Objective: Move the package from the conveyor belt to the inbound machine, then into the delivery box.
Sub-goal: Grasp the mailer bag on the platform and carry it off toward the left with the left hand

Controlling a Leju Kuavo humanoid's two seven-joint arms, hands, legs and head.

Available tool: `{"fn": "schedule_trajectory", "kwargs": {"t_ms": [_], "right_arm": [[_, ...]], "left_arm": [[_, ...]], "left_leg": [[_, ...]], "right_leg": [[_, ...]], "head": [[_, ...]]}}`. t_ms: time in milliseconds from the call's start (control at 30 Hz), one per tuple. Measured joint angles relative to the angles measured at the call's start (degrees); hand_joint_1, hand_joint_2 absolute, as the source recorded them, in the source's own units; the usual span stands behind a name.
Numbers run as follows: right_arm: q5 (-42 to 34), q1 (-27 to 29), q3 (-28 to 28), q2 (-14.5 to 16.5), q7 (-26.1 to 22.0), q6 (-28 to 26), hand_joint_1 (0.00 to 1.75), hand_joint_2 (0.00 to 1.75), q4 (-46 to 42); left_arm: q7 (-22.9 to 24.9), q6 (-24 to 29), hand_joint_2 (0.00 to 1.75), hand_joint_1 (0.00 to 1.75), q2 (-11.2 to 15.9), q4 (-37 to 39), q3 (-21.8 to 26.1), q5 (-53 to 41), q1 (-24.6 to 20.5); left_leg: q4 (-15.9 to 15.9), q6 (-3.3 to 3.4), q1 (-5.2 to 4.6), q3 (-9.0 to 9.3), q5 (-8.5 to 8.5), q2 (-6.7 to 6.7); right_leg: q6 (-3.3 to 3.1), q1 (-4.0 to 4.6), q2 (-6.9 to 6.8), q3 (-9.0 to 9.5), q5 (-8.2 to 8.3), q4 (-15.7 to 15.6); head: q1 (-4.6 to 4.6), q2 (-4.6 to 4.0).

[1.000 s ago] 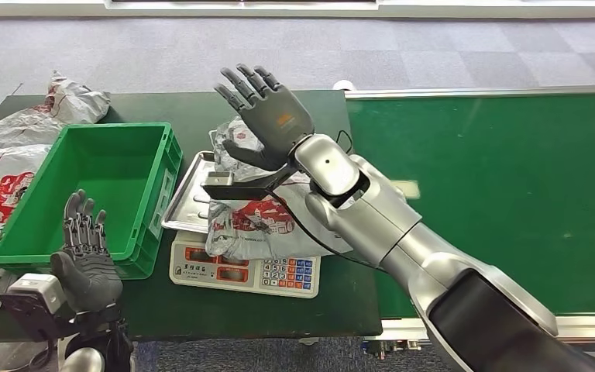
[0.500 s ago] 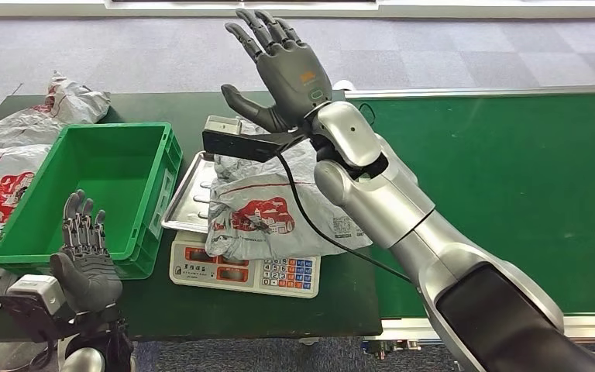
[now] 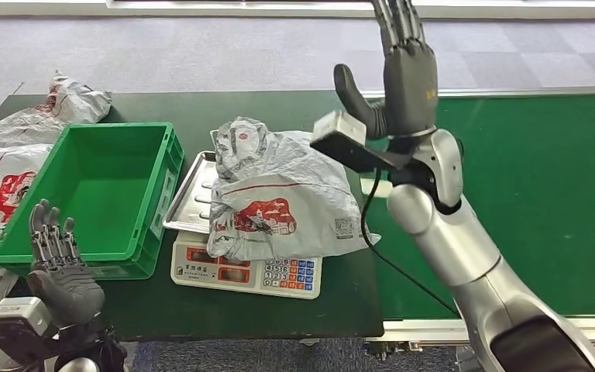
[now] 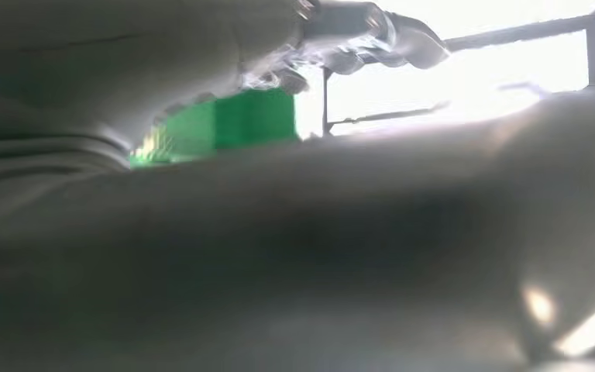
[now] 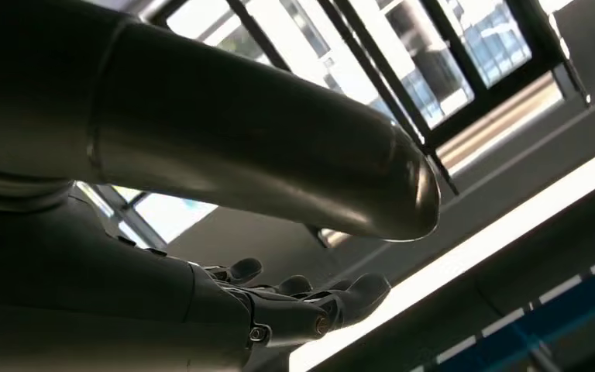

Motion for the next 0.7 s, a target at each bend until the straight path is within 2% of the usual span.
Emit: {"fn": "schedule_trajectory", "kwargs": {"t_ms": [67,133,200,267,333,367,433,500,600,700], "right_arm": [[3.8,10.1,-2.3,-3.0,-1.7,-6.8,0.0,0.0,-9.3],[5.5,19.3,-5.0,-5.0,-3.6,-11.1,0.0,0.0,-17.4],[6.2,25.0,-7.0,-6.2,-4.4,-12.1,0.0,0.87,-22.9],[6.7,27.9,-8.3,-7.0,-4.6,-12.1,0.0,1.75,-26.4],[6.4,31.5,-9.9,-6.2,-7.7,-12.1,0.0,1.75,-30.1],[5.6,34.1,-11.4,-4.2,-11.7,-12.2,0.0,1.75,-33.0],[3.3,40.2,-15.5,1.8,-22.4,-12.5,0.0,1.75,-40.4],[2.0,45.2,-18.6,7.2,-28.5,-12.5,0.0,1.75,-47.2],[1.1,50.1,-21.0,12.4,-28.5,-12.5,0.0,1.75,-53.0],[0.5,51.8,-22.2,15.2,-28.5,-12.4,0.0,1.75,-54.8]], "left_arm": [[-0.6,3.2,0.0,0.0,-0.2,-1.3,0.6,-1.6,1.1],[-1.0,5.1,0.0,0.0,-0.3,-2.4,1.3,-2.4,2.2],[-1.2,5.8,0.0,0.0,-0.4,-3.0,1.6,-2.7,2.6],[-1.4,6.2,0.0,0.0,-0.6,-3.4,1.6,-3.0,2.6],[-1.5,6.6,0.0,0.0,-0.7,-3.7,1.6,-4.5,2.8],[-1.4,6.8,0.0,0.0,-0.7,-3.9,1.6,-6.0,3.0],[-0.8,6.6,0.0,0.0,-0.7,-4.4,1.6,-9.3,3.6],[0.8,5.7,0.0,0.0,-0.4,-4.8,1.6,-12.7,3.8],[4.9,3.1,0.0,0.0,0.8,-5.0,1.6,-20.0,2.9],[9.6,0.1,0.0,0.0,2.5,-5.0,1.6,-29.7,0.6]], "left_leg": [[0.0,0.02,0.02,0.04,-0.13,-0.24],[0.0,-0.03,0.01,0.02,-0.27,-0.31],[-0.1,-0.07,0.01,0.01,-0.35,-0.13],[-0.1,-0.07,0.02,0.08,-0.37,0.05],[-0.1,-0.07,0.04,0.16,-0.36,0.04],[-0.1,-0.07,0.06,0.17,-0.36,-0.06],[-0.1,-0.09,0.09,0.14,-0.37,-0.24],[-0.1,-0.17,0.11,0.18,-0.43,-0.25],[-0.1,-0.25,0.12,0.26,-0.49,-0.09],[-0.1,-0.25,0.12,0.32,-0.49,0.13]], "right_leg": [[0.07,0.01,-0.2,0.16,-0.2,0.0],[0.05,0.0,-0.28,0.19,-0.33,0.0],[0.0,0.0,-0.15,0.13,-0.37,0.0],[-0.03,0.0,-0.03,0.1,-0.38,0.0],[-0.05,0.03,-0.07,0.13,-0.41,0.0],[-0.06,0.06,-0.14,0.16,-0.45,0.0],[-0.11,0.09,-0.28,0.2,-0.54,0.0],[-0.19,0.1,-0.27,0.22,-0.6,0.1],[-0.27,0.12,-0.14,0.25,-0.67,0.1],[-0.3,0.12,-0.05,0.21,-0.62,0.1]], "head": [[0.02,0.0],[0.02,0.0],[0.0,0.0],[-0.01,0.0],[0.01,0.0],[0.03,0.0],[0.01,0.0],[-0.01,0.0],[0.01,0.0],[-0.01,0.0]]}}
